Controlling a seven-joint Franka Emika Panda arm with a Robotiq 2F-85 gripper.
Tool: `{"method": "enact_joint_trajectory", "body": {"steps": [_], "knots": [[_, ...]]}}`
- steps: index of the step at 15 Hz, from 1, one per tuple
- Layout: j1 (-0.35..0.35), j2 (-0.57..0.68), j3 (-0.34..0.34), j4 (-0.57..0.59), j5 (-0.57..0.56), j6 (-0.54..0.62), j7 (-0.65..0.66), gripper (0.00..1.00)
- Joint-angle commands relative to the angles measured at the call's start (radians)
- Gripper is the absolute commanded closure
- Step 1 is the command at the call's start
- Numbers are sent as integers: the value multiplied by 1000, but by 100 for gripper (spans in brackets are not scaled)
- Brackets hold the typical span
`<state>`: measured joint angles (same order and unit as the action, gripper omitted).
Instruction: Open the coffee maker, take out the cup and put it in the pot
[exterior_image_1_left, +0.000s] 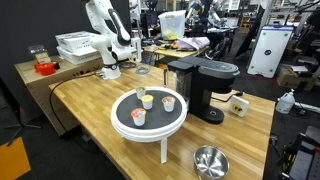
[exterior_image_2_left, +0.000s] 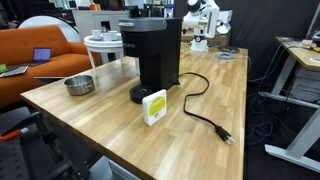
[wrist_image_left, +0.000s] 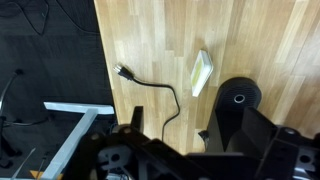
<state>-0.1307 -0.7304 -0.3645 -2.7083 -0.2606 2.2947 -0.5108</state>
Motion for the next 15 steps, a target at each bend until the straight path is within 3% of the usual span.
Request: {"method": "enact_joint_trajectory", "body": {"steps": [1, 5, 6, 15], "knots": [[64, 5, -32, 10, 73, 42, -85, 0], [148, 8, -61, 12, 188, 49, -184, 0], [98, 4, -11, 4, 159, 33, -132, 0], [121, 6, -32, 4, 187, 37, -166, 0]]}}
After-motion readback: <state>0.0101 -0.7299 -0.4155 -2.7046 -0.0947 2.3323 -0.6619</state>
